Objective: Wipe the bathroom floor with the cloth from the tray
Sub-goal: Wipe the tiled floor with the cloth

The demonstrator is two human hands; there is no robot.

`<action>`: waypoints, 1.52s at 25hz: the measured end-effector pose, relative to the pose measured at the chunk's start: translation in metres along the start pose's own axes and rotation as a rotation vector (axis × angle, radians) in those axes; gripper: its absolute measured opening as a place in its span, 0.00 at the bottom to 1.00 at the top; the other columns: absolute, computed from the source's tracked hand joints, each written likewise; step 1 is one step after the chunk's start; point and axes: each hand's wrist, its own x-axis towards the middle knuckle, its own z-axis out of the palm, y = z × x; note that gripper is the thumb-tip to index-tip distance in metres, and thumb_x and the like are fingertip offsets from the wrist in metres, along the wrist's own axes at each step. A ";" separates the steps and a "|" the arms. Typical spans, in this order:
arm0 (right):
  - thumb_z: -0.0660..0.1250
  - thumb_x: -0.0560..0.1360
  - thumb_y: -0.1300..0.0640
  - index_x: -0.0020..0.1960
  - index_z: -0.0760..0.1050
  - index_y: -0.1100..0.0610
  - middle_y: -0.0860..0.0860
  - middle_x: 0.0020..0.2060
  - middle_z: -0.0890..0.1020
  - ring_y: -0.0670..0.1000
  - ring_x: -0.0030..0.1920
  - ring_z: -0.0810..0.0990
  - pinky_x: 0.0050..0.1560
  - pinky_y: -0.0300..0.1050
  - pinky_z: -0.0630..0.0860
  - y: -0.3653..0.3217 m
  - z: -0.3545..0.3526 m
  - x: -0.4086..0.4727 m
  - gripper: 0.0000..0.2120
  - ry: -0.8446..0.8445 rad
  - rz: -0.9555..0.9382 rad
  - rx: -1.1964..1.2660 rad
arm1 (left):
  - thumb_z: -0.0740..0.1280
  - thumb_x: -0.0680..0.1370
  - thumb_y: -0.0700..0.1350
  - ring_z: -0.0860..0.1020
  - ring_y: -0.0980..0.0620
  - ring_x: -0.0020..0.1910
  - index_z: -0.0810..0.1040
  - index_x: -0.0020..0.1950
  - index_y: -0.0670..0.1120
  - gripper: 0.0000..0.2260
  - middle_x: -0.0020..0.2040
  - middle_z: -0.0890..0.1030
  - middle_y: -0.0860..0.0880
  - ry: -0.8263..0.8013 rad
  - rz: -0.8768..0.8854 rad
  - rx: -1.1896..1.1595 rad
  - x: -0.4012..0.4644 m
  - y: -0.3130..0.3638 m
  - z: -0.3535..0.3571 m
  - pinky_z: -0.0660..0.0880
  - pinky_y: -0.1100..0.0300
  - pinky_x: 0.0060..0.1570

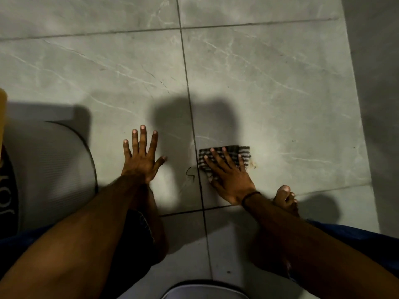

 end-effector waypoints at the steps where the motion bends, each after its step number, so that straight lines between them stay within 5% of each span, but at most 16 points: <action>1: 0.52 0.81 0.39 0.82 0.42 0.42 0.47 0.83 0.43 0.57 0.82 0.37 0.77 0.73 0.43 -0.008 -0.001 0.010 0.34 0.007 0.062 0.036 | 0.39 0.75 0.71 0.26 0.41 0.77 0.26 0.78 0.55 0.39 0.77 0.23 0.45 -0.022 -0.003 -0.010 0.003 0.000 -0.001 0.31 0.37 0.75; 4: 0.52 0.79 0.39 0.83 0.46 0.46 0.50 0.83 0.45 0.61 0.82 0.39 0.75 0.76 0.42 -0.049 0.002 0.023 0.36 0.033 0.106 0.094 | 0.39 0.73 0.72 0.24 0.41 0.76 0.22 0.75 0.56 0.40 0.73 0.19 0.46 -0.090 -0.034 -0.006 0.010 0.000 -0.003 0.30 0.36 0.74; 9: 0.59 0.78 0.40 0.81 0.59 0.45 0.50 0.82 0.58 0.59 0.82 0.52 0.77 0.73 0.52 -0.028 0.026 -0.025 0.32 0.043 -0.235 -0.043 | 0.41 0.74 0.72 0.24 0.42 0.76 0.21 0.73 0.58 0.39 0.76 0.21 0.45 -0.131 -0.039 -0.019 0.011 0.000 -0.007 0.28 0.37 0.72; 13: 0.52 0.80 0.37 0.82 0.52 0.42 0.47 0.83 0.50 0.56 0.83 0.44 0.78 0.72 0.46 -0.027 0.019 -0.007 0.32 0.033 -0.114 0.004 | 0.42 0.73 0.73 0.22 0.43 0.73 0.21 0.72 0.58 0.39 0.72 0.17 0.48 -0.135 -0.014 -0.049 0.012 -0.002 -0.007 0.29 0.36 0.72; 17: 0.57 0.78 0.36 0.82 0.50 0.44 0.50 0.84 0.48 0.60 0.83 0.43 0.76 0.75 0.45 -0.067 0.016 0.018 0.36 0.015 -0.029 0.028 | 0.45 0.76 0.71 0.23 0.42 0.75 0.21 0.73 0.58 0.39 0.71 0.17 0.49 -0.131 0.001 -0.046 0.012 -0.003 -0.006 0.29 0.36 0.72; 22: 0.63 0.76 0.40 0.78 0.65 0.44 0.50 0.80 0.65 0.59 0.80 0.61 0.75 0.72 0.58 -0.025 0.038 -0.036 0.32 0.150 -0.261 -0.052 | 0.40 0.72 0.73 0.20 0.43 0.72 0.19 0.71 0.59 0.39 0.67 0.14 0.50 -0.162 -0.005 -0.040 0.012 -0.001 -0.010 0.27 0.37 0.71; 25: 0.57 0.78 0.36 0.80 0.58 0.43 0.49 0.82 0.56 0.58 0.82 0.52 0.74 0.74 0.57 -0.010 0.036 -0.039 0.33 0.140 -0.051 0.017 | 0.39 0.71 0.73 0.19 0.44 0.71 0.19 0.70 0.59 0.39 0.67 0.13 0.50 -0.156 -0.014 -0.026 0.012 -0.002 -0.009 0.26 0.37 0.71; 27: 0.53 0.77 0.33 0.82 0.46 0.42 0.48 0.82 0.44 0.58 0.82 0.40 0.76 0.75 0.46 -0.030 0.032 -0.017 0.37 0.088 0.102 0.064 | 0.41 0.72 0.73 0.19 0.44 0.71 0.19 0.71 0.59 0.39 0.68 0.14 0.50 -0.157 -0.016 -0.028 0.013 -0.001 -0.009 0.27 0.37 0.71; 29: 0.53 0.76 0.31 0.82 0.45 0.44 0.51 0.83 0.41 0.60 0.81 0.37 0.75 0.74 0.38 -0.055 0.030 -0.004 0.40 0.075 0.156 0.086 | 0.43 0.75 0.72 0.19 0.44 0.71 0.19 0.71 0.59 0.39 0.68 0.14 0.50 -0.162 -0.017 -0.037 0.013 -0.001 -0.009 0.28 0.36 0.72; 34: 0.60 0.75 0.34 0.79 0.63 0.46 0.52 0.81 0.62 0.64 0.80 0.59 0.71 0.76 0.60 -0.047 0.066 -0.060 0.36 0.101 -0.026 0.026 | 0.38 0.72 0.73 0.19 0.45 0.70 0.19 0.71 0.59 0.38 0.67 0.14 0.50 -0.164 -0.023 -0.016 0.011 0.001 -0.013 0.27 0.37 0.71; 38: 0.59 0.75 0.34 0.80 0.59 0.44 0.53 0.80 0.64 0.63 0.79 0.61 0.72 0.75 0.60 -0.020 0.077 -0.082 0.36 0.105 0.017 0.004 | 0.37 0.71 0.73 0.18 0.44 0.70 0.18 0.71 0.59 0.38 0.68 0.14 0.49 -0.163 -0.022 -0.012 0.010 0.002 -0.013 0.27 0.37 0.71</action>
